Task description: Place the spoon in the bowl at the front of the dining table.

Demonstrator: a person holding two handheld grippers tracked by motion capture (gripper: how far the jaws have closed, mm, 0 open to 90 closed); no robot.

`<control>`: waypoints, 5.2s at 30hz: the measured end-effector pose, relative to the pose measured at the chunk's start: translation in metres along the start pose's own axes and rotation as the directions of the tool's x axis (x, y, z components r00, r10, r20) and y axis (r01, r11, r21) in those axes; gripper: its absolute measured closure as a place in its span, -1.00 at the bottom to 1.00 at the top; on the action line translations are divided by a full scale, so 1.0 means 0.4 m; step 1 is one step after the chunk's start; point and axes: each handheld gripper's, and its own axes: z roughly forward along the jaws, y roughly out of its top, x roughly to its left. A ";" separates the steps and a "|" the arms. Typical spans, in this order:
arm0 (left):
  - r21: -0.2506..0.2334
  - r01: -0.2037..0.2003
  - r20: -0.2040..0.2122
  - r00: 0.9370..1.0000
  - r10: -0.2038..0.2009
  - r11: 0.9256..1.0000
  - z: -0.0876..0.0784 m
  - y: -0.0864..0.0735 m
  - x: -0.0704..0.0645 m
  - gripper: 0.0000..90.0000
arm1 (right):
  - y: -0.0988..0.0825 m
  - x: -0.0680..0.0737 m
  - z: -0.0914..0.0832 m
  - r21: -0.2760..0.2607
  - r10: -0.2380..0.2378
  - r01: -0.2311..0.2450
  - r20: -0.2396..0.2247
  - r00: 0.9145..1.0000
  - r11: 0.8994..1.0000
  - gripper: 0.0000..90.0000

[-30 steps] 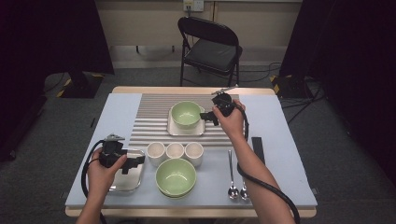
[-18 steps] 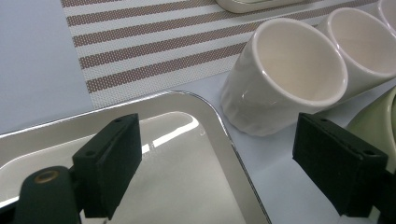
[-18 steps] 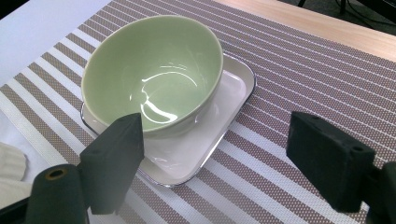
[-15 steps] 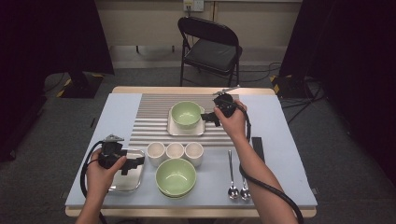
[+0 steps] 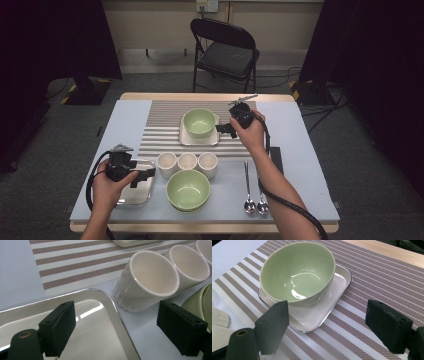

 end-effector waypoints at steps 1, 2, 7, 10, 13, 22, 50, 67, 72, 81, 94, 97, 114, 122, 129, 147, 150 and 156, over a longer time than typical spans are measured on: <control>0.000 -0.001 0.000 1.000 0.001 1.000 0.000 0.000 0.000 -0.66 | -0.001 0.000 -0.001 0.003 0.002 -0.002 0.002 1.000 1.000 -0.59; 0.002 -0.003 0.000 1.000 0.003 1.000 0.000 0.000 -0.001 -0.66 | -0.002 0.000 -0.003 0.003 -0.002 0.002 0.002 1.000 1.000 -0.59; 0.004 -0.003 0.005 1.000 0.003 1.000 0.000 0.002 -0.005 -0.66 | -0.008 -0.004 -0.011 0.004 0.000 0.000 0.004 1.000 1.000 -0.59; 0.013 -0.011 0.010 1.000 0.011 1.000 0.002 0.003 -0.006 -0.65 | -0.013 -0.008 -0.017 -0.002 0.003 -0.003 -0.003 1.000 1.000 -0.59; 0.010 -0.010 0.008 1.000 0.010 1.000 0.001 0.004 -0.007 -0.65 | -0.020 -0.010 -0.020 0.002 0.002 -0.002 -0.006 1.000 1.000 -0.59; 0.016 -0.015 0.012 1.000 0.015 1.000 0.003 0.009 -0.016 -0.65 | -0.033 -0.017 -0.033 0.010 0.001 -0.001 -0.005 1.000 1.000 -0.59; -0.006 -0.026 0.040 0.999 0.026 1.000 -0.013 0.032 -0.033 -0.17 | -0.060 -0.023 -0.052 0.003 0.007 -0.007 -0.023 1.000 1.000 -0.57; 0.019 -0.092 0.011 0.996 0.091 0.996 -0.015 0.048 -0.048 0.21 | -0.065 -0.034 -0.080 -0.007 0.009 -0.009 -0.013 1.000 1.000 -0.56; 0.010 -0.092 0.020 0.996 0.092 0.996 -0.019 0.051 -0.054 0.22 | -0.070 -0.037 -0.084 -0.006 0.008 -0.008 -0.011 1.000 1.000 -0.55; -0.014 -0.091 0.054 0.994 0.091 0.996 -0.027 0.066 -0.073 0.28 | -0.079 -0.039 -0.091 -0.012 0.003 -0.003 -0.015 1.000 1.000 -0.56; -0.034 -0.106 0.099 0.989 0.108 0.994 -0.028 0.087 -0.102 0.43 | -0.094 -0.038 -0.099 -0.017 -0.011 0.011 -0.028 1.000 1.000 -0.56; -0.033 -0.105 0.115 0.988 0.108 0.994 -0.027 0.092 -0.110 0.49 | -0.098 -0.038 -0.101 -0.017 -0.007 0.006 -0.028 1.000 1.000 -0.56; -0.028 -0.097 0.180 0.978 0.101 0.995 -0.023 0.123 -0.155 0.63 | -0.122 -0.045 -0.106 -0.013 -0.014 0.013 -0.038 0.999 1.000 -0.56; -0.019 -0.115 0.184 0.976 0.116 0.993 -0.013 0.139 -0.179 0.67 | -0.129 -0.048 -0.109 -0.010 -0.016 0.016 -0.043 0.999 1.000 -0.56; -0.012 -0.124 0.198 0.972 0.123 0.992 -0.006 0.149 -0.201 0.70 | -0.135 -0.049 -0.113 -0.007 -0.019 0.019 -0.043 0.999 1.000 -0.56; 0.011 -0.139 0.233 0.963 0.133 0.990 0.021 0.159 -0.246 0.73 | -0.161 -0.058 -0.118 -0.005 -0.014 0.014 -0.041 0.999 1.000 -0.56; 0.017 -0.146 0.237 0.962 0.137 0.989 0.025 0.159 -0.249 0.73 | -0.165 -0.060 -0.118 -0.002 -0.015 0.015 -0.043 0.999 1.000 -0.56; 0.016 -0.139 0.256 0.958 0.130 0.990 0.031 0.161 -0.260 0.75 | -0.170 -0.061 -0.116 0.000 -0.013 0.013 -0.048 0.999 1.000 -0.56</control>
